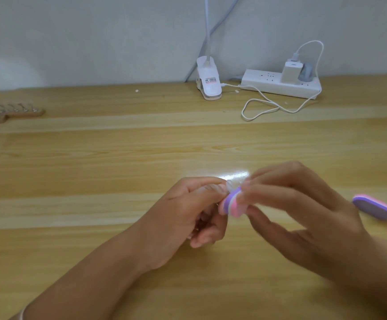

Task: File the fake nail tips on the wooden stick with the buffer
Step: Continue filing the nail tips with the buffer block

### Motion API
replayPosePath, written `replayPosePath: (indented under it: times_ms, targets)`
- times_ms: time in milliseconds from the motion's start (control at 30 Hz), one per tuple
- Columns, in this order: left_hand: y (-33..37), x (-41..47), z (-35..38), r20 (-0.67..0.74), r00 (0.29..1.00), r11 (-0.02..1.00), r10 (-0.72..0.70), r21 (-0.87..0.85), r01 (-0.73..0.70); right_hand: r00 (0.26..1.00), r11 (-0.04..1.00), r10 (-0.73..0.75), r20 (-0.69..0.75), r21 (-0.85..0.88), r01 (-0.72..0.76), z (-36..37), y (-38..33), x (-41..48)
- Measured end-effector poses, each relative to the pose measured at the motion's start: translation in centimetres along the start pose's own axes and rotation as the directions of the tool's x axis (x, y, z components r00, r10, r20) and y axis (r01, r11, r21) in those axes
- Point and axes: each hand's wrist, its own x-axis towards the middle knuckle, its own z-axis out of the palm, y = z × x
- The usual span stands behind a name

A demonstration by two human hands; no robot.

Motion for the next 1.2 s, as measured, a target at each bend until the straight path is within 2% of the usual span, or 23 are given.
replayPosePath:
  times_ms: [100,233,367,533,667,800,967,1100,1200]
  targets:
    - [0.0,0.0,-0.1,0.000,1.000,1.000,-0.002,-0.009,0.002,0.999,0.999,0.048,0.003,0.004,-0.048,-0.5,0.6,0.2]
    - [-0.1,0.0,0.0,-0.002,1.000,1.000,-0.005,-0.008,0.005,1.000,1.000,-0.018,0.005,0.008,0.018,0.1,-0.3,0.0]
    - [0.0,0.0,-0.1,0.007,1.000,1.000,0.001,-0.005,-0.001,0.999,0.999,0.035,0.004,-0.018,-0.035,-0.5,0.8,0.3]
    - [-0.1,0.0,0.1,-0.015,1.000,0.999,-0.002,-0.035,0.001,0.998,0.998,-0.053,0.037,-0.043,0.054,0.2,0.1,-0.1]
    - [0.0,0.0,-0.1,-0.012,1.000,1.000,-0.002,-0.002,0.002,0.999,0.999,0.032,0.039,-0.023,-0.032,-0.5,1.0,0.2]
    - [-0.1,0.0,0.0,-0.042,0.999,0.998,-0.010,-0.064,0.007,0.998,0.999,-0.038,0.048,0.012,0.038,0.4,-0.3,0.1]
    - [0.0,0.1,0.0,-0.002,1.000,0.999,-0.010,-0.039,0.010,0.998,0.998,0.045,0.039,-0.041,-0.043,-0.6,1.1,0.4]
    - [0.0,0.1,0.2,-0.027,0.999,0.995,-0.025,-0.101,0.022,0.998,0.999,-0.046,0.042,0.007,0.046,0.3,-0.1,0.1]
    - [0.1,0.1,0.1,-0.017,1.000,0.997,-0.024,-0.076,0.023,0.999,1.000,0.002,0.045,-0.024,-0.001,-0.3,0.8,0.2]
